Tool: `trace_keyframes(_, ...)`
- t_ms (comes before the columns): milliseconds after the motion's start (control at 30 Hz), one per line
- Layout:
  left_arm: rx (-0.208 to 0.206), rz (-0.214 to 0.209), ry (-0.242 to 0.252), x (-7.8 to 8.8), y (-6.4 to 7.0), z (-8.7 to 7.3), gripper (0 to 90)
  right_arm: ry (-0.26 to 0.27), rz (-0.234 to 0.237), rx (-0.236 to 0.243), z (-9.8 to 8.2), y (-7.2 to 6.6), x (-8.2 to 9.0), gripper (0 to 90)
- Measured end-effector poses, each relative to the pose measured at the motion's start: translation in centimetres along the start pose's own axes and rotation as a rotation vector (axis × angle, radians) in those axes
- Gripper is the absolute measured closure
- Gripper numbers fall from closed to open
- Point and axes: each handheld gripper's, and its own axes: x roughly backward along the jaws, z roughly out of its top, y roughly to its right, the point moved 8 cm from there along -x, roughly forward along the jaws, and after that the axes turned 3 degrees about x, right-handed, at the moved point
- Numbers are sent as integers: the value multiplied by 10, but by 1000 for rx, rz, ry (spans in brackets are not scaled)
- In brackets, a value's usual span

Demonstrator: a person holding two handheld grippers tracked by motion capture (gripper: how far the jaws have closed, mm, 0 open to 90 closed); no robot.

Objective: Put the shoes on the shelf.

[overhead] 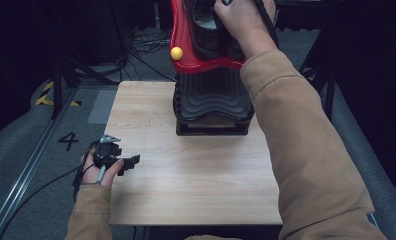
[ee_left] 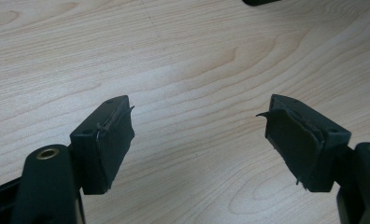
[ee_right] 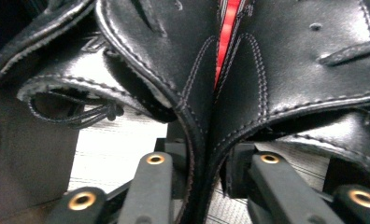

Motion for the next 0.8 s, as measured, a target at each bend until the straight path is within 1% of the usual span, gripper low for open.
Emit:
trace_keyframes(67, -4, -3, -2, 0, 0, 0, 238, -6, 1, -22, -2, 1, 2, 713)
trace_keyframes(133, -8, -2, -4, 0, 0, 0, 238, -7, -1, -28, -3, 2, 4, 679)
trace_keyframes(167, -3, 0, -1, 0, 1, 0, 238, -7, 8, -35, -3, 2, 6, 658)
trace_keyframes(233, -6, 3, -2, 0, 1, 0, 238, -17, 43, -59, -3, 2, 11, 630)
trace_keyframes(300, -13, -5, -7, 0, 3, 0, 238, -26, 67, -64, -4, 4, 17, 601)
trace_keyframes(333, -10, 0, -5, 0, 3, 0, 238, -25, 88, -68, -4, 4, 21, 577)
trace_keyframes(367, -16, -1, -3, 1, 4, 1, 238, -18, 104, -69, -4, 3, 27, 558)
trace_keyframes(400, -16, 1, -2, 1, 4, 1, 238, -4, 125, -66, -4, 3, 36, 541)
trace_keyframes(433, -15, -1, -3, 1, 5, 1, 238, -3, 133, -58, -5, 3, 42, 531)
trace_keyframes(467, -19, 1, -2, 1, 5, 1, 238, 5, 148, -40, -6, 3, 49, 513)
trace_keyframes(533, -19, 0, -4, 2, 6, 1, 238, 25, 194, -14, -9, 4, 65, 487)
trace_keyframes(567, -30, -1, -2, 4, 7, 2, 238, 23, 210, -1, -12, 6, 72, 479)
trace_keyframes(600, -31, 1, -2, 4, 8, 3, 238, 23, 220, 16, -16, 9, 79, 474)
trace_keyframes(633, -31, 1, -2, 4, 8, 3, 238, 23, 220, 16, -16, 9, 79, 474)
trace_keyframes(667, -31, 2, 3, 4, 9, 4, 237, 39, 221, 57, -25, 18, 91, 464)
trace_keyframes(700, -29, 0, 3, 5, 9, 4, 237, 42, 218, 69, -28, 21, 95, 460)
trace_keyframes(733, -28, 2, 1, 5, 9, 4, 237, 41, 225, 75, -35, 28, 102, 457)
trace_keyframes(767, -28, 2, 1, 5, 9, 4, 237, 41, 225, 75, -35, 28, 102, 457)
trace_keyframes(800, -26, 5, 2, 5, 9, 4, 237, 41, 228, 77, -41, 33, 106, 457)
